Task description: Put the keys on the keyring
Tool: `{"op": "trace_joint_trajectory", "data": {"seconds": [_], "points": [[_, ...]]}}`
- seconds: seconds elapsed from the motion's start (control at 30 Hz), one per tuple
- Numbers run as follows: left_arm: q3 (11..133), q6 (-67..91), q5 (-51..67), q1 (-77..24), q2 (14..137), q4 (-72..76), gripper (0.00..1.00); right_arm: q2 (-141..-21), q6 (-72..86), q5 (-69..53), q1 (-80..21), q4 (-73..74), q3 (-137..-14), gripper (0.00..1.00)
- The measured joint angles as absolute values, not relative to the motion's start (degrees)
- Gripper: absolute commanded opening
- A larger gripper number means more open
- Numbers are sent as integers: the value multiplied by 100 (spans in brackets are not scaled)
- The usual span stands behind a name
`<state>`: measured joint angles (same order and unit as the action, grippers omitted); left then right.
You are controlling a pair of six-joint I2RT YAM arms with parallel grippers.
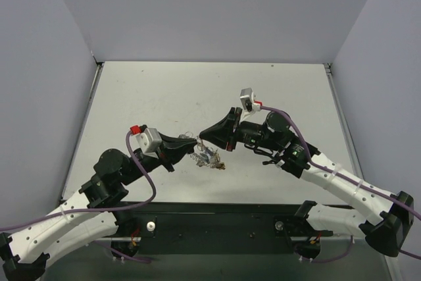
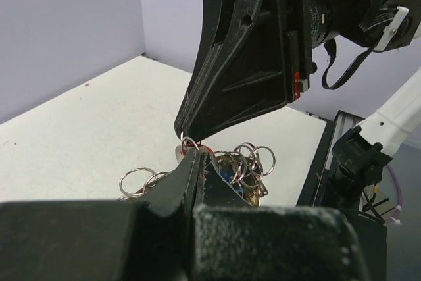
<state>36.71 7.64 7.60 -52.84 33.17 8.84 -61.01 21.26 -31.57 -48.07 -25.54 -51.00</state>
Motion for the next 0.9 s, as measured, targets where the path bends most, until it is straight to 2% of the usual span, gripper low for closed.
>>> {"op": "trace_joint_trajectory", "data": {"seconds": [0.77, 0.83, 0.9], "points": [[3321, 792, 1271, -5317, 3417, 2228, 0, -5848, 2143, -3972, -4611, -2746, -5089, 0], [3317, 812, 1297, -5317, 3452, 2342, 0, -5822, 2143, -4014, -4578, -2766, -5089, 2], [3310, 825, 1326, -5319, 3470, 2410, 0, -5782, 2145, -4071, -4547, -2768, -5087, 10]]}}
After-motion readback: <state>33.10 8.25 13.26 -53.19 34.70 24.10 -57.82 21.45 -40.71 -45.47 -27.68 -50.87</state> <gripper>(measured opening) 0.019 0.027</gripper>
